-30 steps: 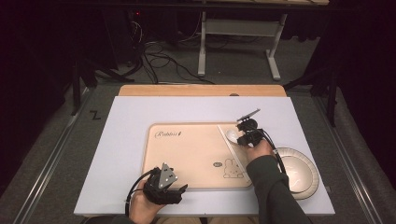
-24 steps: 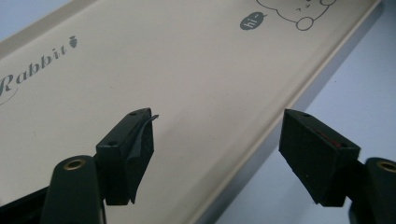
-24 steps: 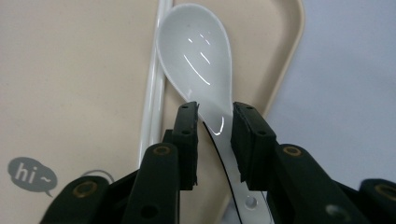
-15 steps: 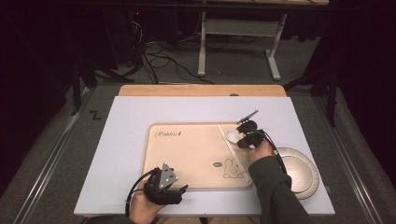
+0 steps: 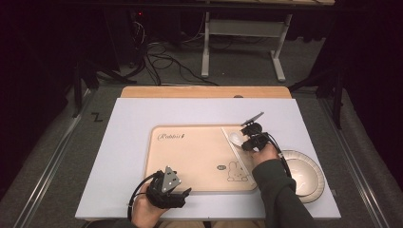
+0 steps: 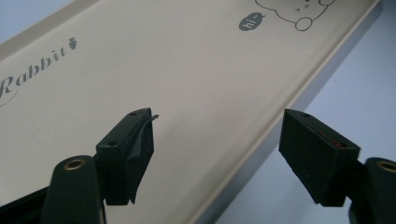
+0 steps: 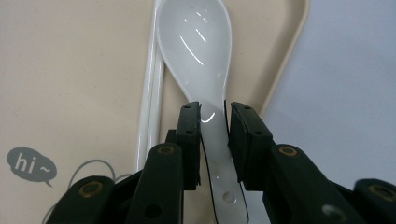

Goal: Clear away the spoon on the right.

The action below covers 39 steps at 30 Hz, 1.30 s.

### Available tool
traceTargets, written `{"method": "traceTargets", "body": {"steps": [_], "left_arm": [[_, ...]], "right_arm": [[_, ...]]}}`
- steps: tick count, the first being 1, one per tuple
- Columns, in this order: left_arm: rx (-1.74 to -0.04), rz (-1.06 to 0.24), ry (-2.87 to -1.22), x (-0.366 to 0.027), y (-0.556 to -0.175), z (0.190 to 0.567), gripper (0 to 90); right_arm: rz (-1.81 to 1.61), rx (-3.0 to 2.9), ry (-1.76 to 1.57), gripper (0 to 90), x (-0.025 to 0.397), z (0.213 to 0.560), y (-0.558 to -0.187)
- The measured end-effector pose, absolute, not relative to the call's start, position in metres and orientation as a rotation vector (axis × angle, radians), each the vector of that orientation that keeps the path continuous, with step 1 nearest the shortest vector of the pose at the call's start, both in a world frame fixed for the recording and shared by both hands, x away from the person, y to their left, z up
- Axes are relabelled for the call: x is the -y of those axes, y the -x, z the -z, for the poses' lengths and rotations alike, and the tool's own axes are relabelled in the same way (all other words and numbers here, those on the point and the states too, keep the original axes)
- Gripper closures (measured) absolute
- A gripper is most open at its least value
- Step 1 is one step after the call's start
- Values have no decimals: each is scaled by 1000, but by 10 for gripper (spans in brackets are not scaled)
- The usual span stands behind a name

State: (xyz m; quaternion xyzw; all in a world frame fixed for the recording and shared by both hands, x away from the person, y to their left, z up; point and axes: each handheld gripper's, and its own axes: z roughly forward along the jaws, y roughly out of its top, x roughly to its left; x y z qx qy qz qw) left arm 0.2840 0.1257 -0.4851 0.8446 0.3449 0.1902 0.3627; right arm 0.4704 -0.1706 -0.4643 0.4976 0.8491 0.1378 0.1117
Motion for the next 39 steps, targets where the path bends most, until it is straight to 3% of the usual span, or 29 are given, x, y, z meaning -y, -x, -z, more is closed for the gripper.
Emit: {"method": "traceTargets", "body": {"steps": [17, 31, 39], "left_arm": [[-886, -497, -2174, -125, -283, 485, 269], [-886, -498, -2167, -126, -283, 484, 269], [-885, -492, -2167, -127, -283, 484, 269]], "right_arm": [[-394, -2495, -1468, 713, 167, 467, -466], [-465, -2421, -1562, 742, 161, 469, -482], [-478, -2427, -1521, 674, 162, 467, -479]]}}
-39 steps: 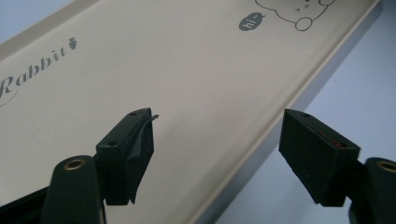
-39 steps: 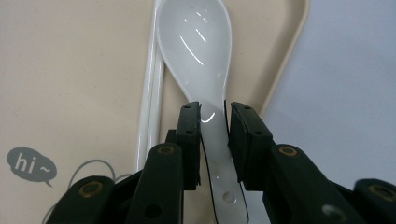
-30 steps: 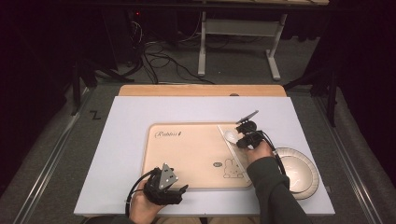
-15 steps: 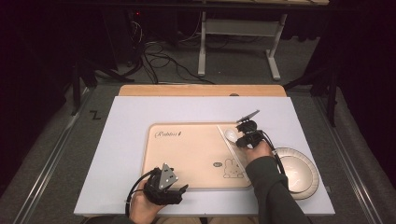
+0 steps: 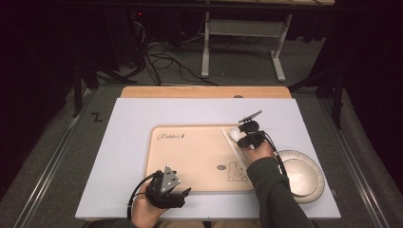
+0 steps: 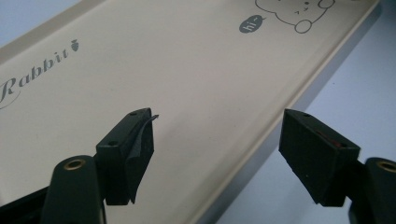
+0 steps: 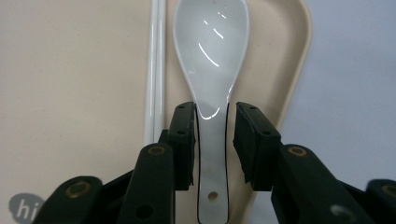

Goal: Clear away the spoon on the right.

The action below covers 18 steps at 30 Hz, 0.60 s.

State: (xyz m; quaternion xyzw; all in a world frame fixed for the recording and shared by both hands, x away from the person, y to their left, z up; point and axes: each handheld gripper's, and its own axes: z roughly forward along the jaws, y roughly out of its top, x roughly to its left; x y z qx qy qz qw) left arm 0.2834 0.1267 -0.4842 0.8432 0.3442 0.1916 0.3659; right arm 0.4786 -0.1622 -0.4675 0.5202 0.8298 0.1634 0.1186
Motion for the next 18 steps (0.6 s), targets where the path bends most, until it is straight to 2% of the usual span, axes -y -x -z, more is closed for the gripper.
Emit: {"method": "traceTargets", "body": {"steps": [18], "left_arm": [[-893, -493, -2167, -126, -284, 483, 274]], "right_arm": [[-675, -2483, -1376, 585, 188, 422, -432]]}}
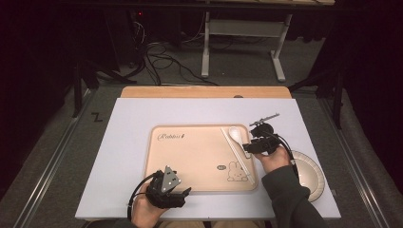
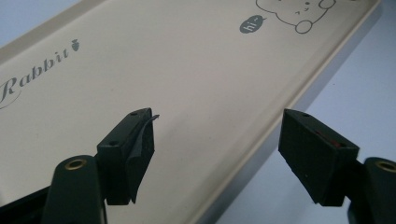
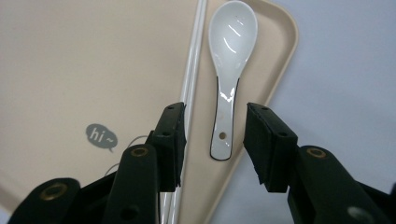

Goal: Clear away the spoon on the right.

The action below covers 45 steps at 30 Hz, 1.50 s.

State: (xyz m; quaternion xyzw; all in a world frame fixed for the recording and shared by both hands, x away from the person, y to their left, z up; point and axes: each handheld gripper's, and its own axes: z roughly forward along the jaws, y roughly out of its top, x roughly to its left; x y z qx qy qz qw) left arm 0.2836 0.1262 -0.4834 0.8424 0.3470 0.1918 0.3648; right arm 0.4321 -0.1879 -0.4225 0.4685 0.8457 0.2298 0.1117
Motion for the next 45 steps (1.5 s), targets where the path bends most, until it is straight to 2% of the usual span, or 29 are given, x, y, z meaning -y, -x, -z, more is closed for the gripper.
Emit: {"method": "traceTargets", "body": {"steps": [8, 16, 26, 45], "left_arm": [[-899, -494, -2161, -127, -284, 483, 274], [-900, -491, -2165, -126, -284, 484, 271], [-902, -488, -2166, -126, -284, 485, 272], [-907, -483, -2163, -126, -285, 486, 272]], "right_arm": [[-737, -2516, -1324, 537, 201, 417, -412], [-795, -2501, -1311, 531, 219, 414, -396], [-885, -2456, -1316, 573, 243, 413, -383], [-863, -2397, -1347, 568, 279, 410, -359]]}}
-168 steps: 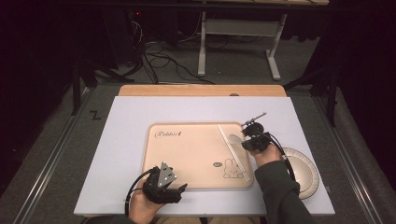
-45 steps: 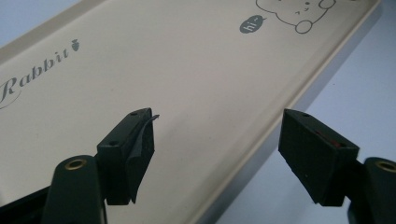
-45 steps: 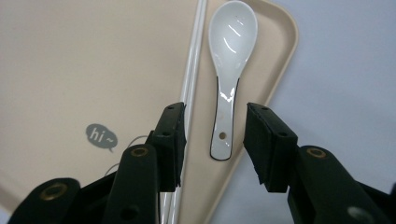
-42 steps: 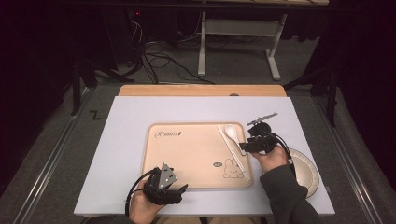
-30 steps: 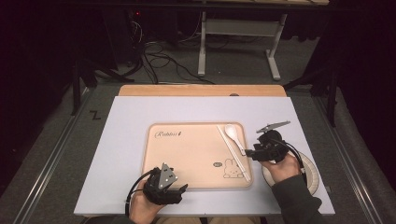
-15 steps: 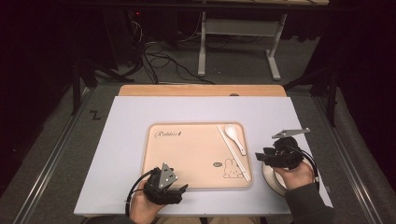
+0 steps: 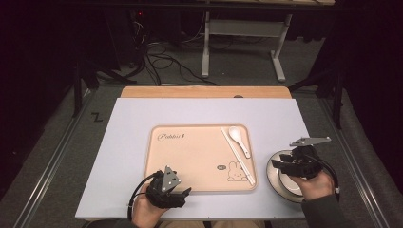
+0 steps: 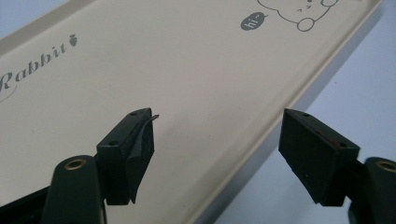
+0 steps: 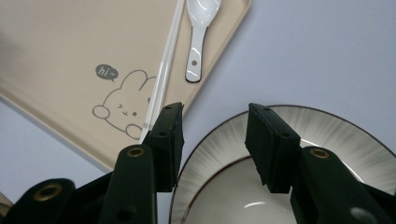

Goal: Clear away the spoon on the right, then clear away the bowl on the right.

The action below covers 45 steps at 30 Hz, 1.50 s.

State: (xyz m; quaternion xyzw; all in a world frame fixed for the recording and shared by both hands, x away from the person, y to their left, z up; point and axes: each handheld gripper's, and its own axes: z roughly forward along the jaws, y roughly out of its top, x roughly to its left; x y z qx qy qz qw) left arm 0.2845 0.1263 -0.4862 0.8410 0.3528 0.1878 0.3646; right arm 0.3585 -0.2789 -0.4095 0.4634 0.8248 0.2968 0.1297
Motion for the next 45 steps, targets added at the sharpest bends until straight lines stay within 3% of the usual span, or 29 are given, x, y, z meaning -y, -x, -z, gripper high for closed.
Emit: {"method": "traceTargets", "body": {"steps": [27, 45], "left_arm": [[-926, -470, -2137, -131, -287, 483, 268], [-926, -480, -2149, -127, -287, 484, 269]], "right_arm": [[-822, -2220, -1502, 528, 345, 415, -332], [-779, -2184, -1507, 534, 358, 416, -337]]}}
